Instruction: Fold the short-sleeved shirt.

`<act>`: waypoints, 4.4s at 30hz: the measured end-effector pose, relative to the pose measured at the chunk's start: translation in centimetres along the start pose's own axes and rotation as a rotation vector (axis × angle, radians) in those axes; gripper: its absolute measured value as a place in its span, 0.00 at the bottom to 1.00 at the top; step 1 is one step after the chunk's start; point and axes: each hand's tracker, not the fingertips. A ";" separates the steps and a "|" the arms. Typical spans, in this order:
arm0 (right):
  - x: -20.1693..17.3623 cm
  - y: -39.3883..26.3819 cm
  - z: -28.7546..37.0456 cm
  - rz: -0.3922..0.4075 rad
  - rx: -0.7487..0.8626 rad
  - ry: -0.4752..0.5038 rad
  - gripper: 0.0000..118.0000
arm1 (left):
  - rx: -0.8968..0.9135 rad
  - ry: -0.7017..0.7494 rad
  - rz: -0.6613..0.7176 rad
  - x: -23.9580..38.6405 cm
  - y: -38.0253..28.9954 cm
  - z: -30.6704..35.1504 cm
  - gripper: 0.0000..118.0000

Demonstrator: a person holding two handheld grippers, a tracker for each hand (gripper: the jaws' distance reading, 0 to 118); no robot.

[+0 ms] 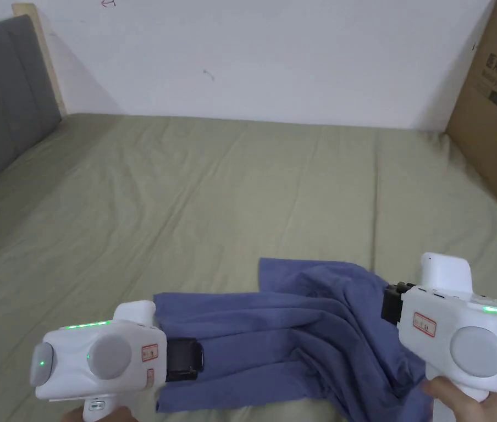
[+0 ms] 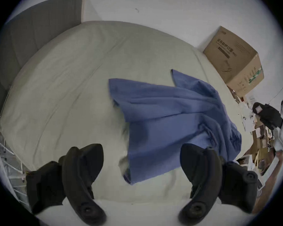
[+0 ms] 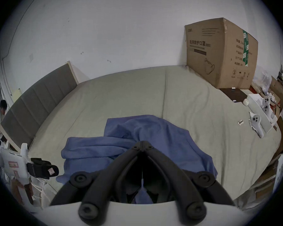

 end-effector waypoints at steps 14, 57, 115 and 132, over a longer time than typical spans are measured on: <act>1.9 0.5 -3.1 0.020 -0.065 -0.005 0.00 | -0.116 -0.005 -0.009 2.3 -2.5 -3.2 0.05; 13.4 19.3 -6.0 0.025 -0.083 -0.173 0.02 | 0.252 0.024 -0.012 0.6 10.3 9.2 0.05; 10.1 13.2 -16.8 -0.108 -0.281 -0.081 0.02 | 0.291 0.366 0.180 -15.9 17.5 8.2 0.05; 14.2 -1.9 -7.6 -0.215 -0.390 -0.132 0.02 | -0.006 0.396 0.108 -16.6 -1.9 6.9 0.05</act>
